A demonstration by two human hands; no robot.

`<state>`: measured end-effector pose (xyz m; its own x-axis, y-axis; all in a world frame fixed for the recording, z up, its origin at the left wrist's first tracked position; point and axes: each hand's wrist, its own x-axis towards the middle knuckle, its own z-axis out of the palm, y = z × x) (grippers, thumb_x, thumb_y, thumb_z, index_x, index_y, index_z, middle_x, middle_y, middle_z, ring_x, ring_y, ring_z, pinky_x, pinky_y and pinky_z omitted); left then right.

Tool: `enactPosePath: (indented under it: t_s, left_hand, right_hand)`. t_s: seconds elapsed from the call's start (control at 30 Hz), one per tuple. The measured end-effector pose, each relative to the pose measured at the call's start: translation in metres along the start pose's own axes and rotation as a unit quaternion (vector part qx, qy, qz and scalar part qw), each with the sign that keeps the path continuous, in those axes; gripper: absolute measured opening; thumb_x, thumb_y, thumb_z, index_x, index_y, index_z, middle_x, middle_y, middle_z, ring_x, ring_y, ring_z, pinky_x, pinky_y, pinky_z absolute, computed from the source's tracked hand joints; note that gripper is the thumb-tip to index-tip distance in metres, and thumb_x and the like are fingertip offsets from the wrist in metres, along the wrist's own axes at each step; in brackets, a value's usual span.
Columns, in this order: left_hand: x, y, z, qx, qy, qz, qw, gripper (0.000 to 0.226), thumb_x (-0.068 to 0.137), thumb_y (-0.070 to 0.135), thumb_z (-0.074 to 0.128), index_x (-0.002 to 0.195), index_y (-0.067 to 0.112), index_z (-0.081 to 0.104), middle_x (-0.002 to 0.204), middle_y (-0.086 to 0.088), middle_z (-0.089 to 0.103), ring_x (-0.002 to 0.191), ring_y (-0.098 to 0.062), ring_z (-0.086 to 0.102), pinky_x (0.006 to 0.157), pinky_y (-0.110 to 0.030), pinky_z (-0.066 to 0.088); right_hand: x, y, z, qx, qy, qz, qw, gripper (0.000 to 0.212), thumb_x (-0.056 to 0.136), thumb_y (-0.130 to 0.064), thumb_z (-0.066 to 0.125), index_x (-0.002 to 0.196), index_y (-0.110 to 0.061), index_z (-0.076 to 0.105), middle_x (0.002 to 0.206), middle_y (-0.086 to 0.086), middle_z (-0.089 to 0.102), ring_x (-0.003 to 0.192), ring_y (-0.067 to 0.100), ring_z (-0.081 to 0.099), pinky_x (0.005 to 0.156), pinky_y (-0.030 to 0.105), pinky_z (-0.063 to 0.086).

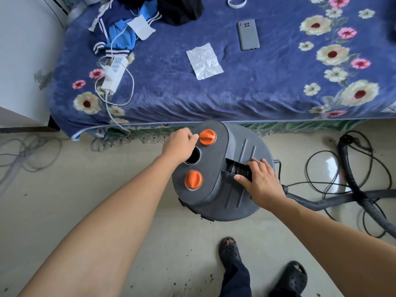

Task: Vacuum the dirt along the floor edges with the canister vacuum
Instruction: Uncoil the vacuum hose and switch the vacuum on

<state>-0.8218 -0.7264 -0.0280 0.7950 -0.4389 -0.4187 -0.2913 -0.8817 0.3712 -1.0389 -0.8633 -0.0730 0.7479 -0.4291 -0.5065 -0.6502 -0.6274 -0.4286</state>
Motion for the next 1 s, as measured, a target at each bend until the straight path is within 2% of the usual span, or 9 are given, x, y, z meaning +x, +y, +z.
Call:
enactPosePath:
  t_s: [0.17, 0.33, 0.43, 0.5, 0.6, 0.67, 0.8, 0.87, 1.0]
  left_hand:
    - [-0.004, 0.009, 0.009, 0.047, -0.023, 0.01, 0.999, 0.036, 0.092, 0.038, 0.054, 0.066, 0.013, 0.055, 0.08, -0.012, 0.063, 0.084, -0.035, 0.059, 0.068, -0.035, 0.043]
    - [-0.057, -0.023, 0.033, 0.108, -0.022, 0.009, 0.994, 0.044, 0.094, 0.05, 0.046, 0.07, 0.013, 0.048, 0.086, -0.019, 0.064, 0.085, -0.04, 0.059, 0.066, -0.038, 0.042]
    - [-0.076, -0.036, 0.043, 0.084, -0.058, -0.044, 0.994, 0.052, 0.096, 0.052, 0.038, 0.082, 0.006, 0.057, 0.089, -0.021, 0.066, 0.084, -0.04, 0.061, 0.071, -0.038, 0.046]
    - [-0.078, -0.037, 0.044, 0.047, -0.096, -0.068, 0.992, 0.048, 0.097, 0.049, 0.035, 0.078, 0.009, 0.054, 0.082, -0.02, 0.066, 0.073, -0.038, 0.065, 0.069, -0.036, 0.051]
    - [-0.072, -0.035, 0.041, -0.087, -0.155, -0.127, 0.976, 0.047, 0.097, 0.038, 0.038, 0.069, 0.004, 0.054, 0.054, -0.013, 0.061, 0.043, -0.029, 0.061, 0.042, -0.023, 0.039]
    - [-0.068, -0.033, 0.039, -0.137, -0.175, -0.161, 0.962, 0.046, 0.097, 0.035, 0.04, 0.068, 0.002, 0.056, 0.049, -0.011, 0.056, 0.036, -0.024, 0.054, 0.035, -0.018, 0.028]
    - [-0.067, -0.032, 0.038, -0.116, -0.198, -0.153, 0.961, 0.038, 0.095, 0.03, 0.041, 0.07, 0.004, 0.054, 0.055, -0.01, 0.057, 0.037, -0.022, 0.051, 0.038, -0.018, 0.028]
    - [-0.065, -0.034, 0.036, -0.066, -0.218, -0.119, 0.966, 0.035, 0.095, 0.028, 0.041, 0.074, 0.005, 0.054, 0.059, -0.011, 0.058, 0.041, -0.023, 0.051, 0.04, -0.02, 0.032]
    - [-0.059, -0.035, 0.032, 0.044, -0.229, -0.045, 0.971, 0.031, 0.097, 0.032, 0.04, 0.083, 0.006, 0.05, 0.083, -0.02, 0.058, 0.069, -0.033, 0.055, 0.063, -0.033, 0.041]
  right_hand:
    - [0.0, 0.001, -0.001, 0.003, -0.003, -0.004, 1.0, 0.077, 0.084, -0.071, 0.029, 0.142, -0.022, 0.038, 0.16, 0.001, 0.022, 0.15, 0.025, 0.003, 0.12, 0.047, 0.014]
    - [0.0, 0.001, 0.0, -0.002, 0.0, -0.004, 1.0, 0.075, 0.085, -0.07, 0.03, 0.142, -0.022, 0.038, 0.16, 0.001, 0.022, 0.15, 0.025, 0.003, 0.12, 0.048, 0.014]
    - [-0.001, 0.0, 0.0, -0.003, -0.002, -0.003, 1.0, 0.08, 0.082, -0.073, 0.025, 0.142, -0.022, 0.038, 0.16, 0.002, 0.022, 0.15, 0.025, 0.003, 0.119, 0.049, 0.014]
    - [-0.001, 0.0, -0.001, -0.003, -0.003, -0.005, 1.0, 0.082, 0.081, -0.073, 0.024, 0.142, -0.02, 0.037, 0.16, 0.002, 0.023, 0.15, 0.026, 0.004, 0.119, 0.049, 0.014]
    - [0.0, 0.0, -0.001, -0.005, -0.001, -0.007, 1.0, 0.076, 0.087, -0.069, 0.032, 0.143, -0.018, 0.036, 0.159, 0.004, 0.024, 0.15, 0.027, 0.005, 0.119, 0.048, 0.015]
    - [0.001, 0.001, -0.001, -0.005, 0.0, -0.009, 1.0, 0.073, 0.09, -0.066, 0.035, 0.144, -0.017, 0.036, 0.159, 0.005, 0.026, 0.15, 0.028, 0.006, 0.119, 0.048, 0.015]
    - [0.001, 0.002, -0.002, -0.006, 0.002, -0.014, 1.0, 0.084, 0.082, -0.076, 0.027, 0.14, -0.017, 0.04, 0.154, 0.006, 0.032, 0.147, 0.029, 0.014, 0.117, 0.049, 0.02]
    - [0.001, 0.003, -0.001, -0.006, 0.0, -0.012, 1.0, 0.077, 0.086, -0.071, 0.032, 0.14, -0.017, 0.039, 0.154, 0.006, 0.032, 0.147, 0.028, 0.013, 0.118, 0.049, 0.019]
    - [0.001, 0.002, -0.001, -0.009, 0.008, -0.017, 1.0, 0.069, 0.091, -0.065, 0.039, 0.14, -0.016, 0.04, 0.154, 0.005, 0.032, 0.148, 0.028, 0.011, 0.118, 0.048, 0.018]
